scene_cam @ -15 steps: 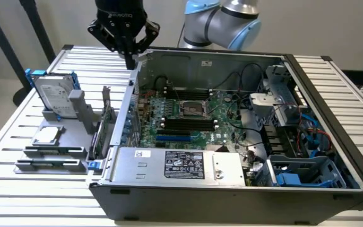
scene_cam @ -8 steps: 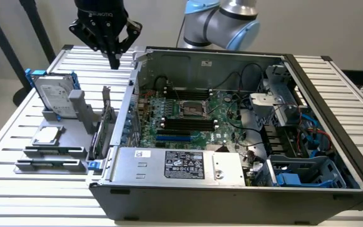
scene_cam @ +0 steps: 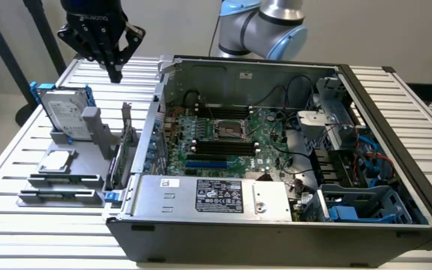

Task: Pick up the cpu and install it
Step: 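Reach for the cpu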

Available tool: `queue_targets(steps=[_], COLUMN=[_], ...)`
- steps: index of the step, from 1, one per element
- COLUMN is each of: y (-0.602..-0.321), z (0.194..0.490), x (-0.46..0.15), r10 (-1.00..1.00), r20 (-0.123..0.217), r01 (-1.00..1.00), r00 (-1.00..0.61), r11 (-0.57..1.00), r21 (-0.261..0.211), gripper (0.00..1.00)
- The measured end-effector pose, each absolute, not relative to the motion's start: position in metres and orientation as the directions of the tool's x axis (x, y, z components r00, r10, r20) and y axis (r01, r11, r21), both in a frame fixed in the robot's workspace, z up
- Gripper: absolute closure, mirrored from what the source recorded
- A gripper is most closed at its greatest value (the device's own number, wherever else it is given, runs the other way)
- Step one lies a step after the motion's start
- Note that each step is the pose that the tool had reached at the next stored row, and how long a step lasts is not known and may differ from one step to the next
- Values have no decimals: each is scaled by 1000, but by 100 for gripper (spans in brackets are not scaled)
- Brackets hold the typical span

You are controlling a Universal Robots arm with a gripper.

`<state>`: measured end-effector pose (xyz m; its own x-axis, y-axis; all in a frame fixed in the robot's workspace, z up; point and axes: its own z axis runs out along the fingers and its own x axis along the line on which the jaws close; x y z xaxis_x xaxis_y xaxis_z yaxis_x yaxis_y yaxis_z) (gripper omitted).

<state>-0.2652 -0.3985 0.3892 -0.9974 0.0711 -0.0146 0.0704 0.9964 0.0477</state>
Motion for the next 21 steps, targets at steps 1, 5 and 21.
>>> queue_targets(steps=[1, 5, 21], y=[-398, -398, -395], z=[388, 385, 371], x=[-270, -288, -361], r10=[71, 71, 71], r20=[-15, -14, -13], r01=[70, 70, 70], r00=[-997, -997, -997], r11=[996, 996, 997], r21=[47, 45, 38], gripper=[89, 89, 89])
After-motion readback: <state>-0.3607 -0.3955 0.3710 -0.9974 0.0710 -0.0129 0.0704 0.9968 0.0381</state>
